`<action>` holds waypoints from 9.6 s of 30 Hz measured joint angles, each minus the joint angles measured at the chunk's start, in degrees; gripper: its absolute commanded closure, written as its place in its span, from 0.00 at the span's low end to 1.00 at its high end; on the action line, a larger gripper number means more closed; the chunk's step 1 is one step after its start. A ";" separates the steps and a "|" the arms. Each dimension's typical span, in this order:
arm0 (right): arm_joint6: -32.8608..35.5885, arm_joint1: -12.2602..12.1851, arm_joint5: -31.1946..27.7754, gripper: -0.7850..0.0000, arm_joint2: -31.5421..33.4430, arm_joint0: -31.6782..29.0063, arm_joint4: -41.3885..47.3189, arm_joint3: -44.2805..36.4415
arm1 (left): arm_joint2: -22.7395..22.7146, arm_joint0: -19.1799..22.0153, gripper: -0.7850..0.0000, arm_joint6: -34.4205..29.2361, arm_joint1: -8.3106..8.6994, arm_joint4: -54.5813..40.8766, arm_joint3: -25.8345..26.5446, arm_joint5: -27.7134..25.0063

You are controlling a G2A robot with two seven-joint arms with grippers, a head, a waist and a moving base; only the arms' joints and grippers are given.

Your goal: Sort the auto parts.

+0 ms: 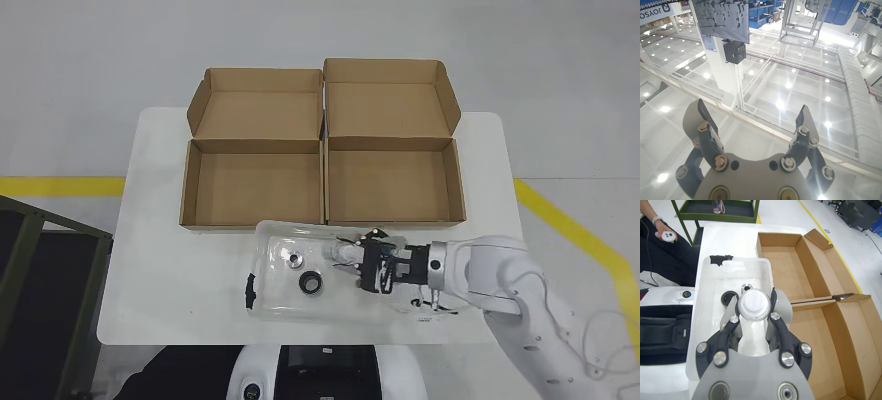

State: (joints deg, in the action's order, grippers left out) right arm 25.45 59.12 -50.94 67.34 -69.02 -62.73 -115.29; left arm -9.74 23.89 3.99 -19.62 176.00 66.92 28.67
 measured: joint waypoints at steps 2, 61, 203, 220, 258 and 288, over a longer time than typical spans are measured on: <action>-3.11 0.20 -0.07 1.00 -0.41 0.91 1.27 1.66 | 0.00 0.00 0.00 0.00 0.00 0.00 0.00 0.00; -35.81 0.80 -2.08 1.00 14.48 1.07 4.62 4.82 | 0.00 0.00 0.00 0.00 0.00 0.00 0.00 0.00; 18.27 -0.13 4.22 0.00 -1.04 -2.62 -3.73 -3.93 | 0.00 0.00 0.00 0.00 0.00 0.00 0.00 0.00; 21.89 -0.96 4.70 0.14 -2.72 -4.52 -6.55 -3.07 | 0.00 0.00 0.00 0.00 0.00 0.00 0.00 0.00; 37.64 -0.33 9.73 0.45 -15.28 1.86 -9.21 -1.34 | 0.00 0.00 0.00 0.00 0.00 0.00 0.00 0.00; 40.32 0.10 12.43 1.00 -22.15 8.48 -5.77 2.68 | 0.00 0.00 0.00 0.00 0.00 0.00 0.00 0.00</action>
State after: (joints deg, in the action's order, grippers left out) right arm 65.77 59.22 -38.51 45.19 -60.54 -68.50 -112.61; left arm -9.74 23.89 3.99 -19.62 176.00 66.92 28.67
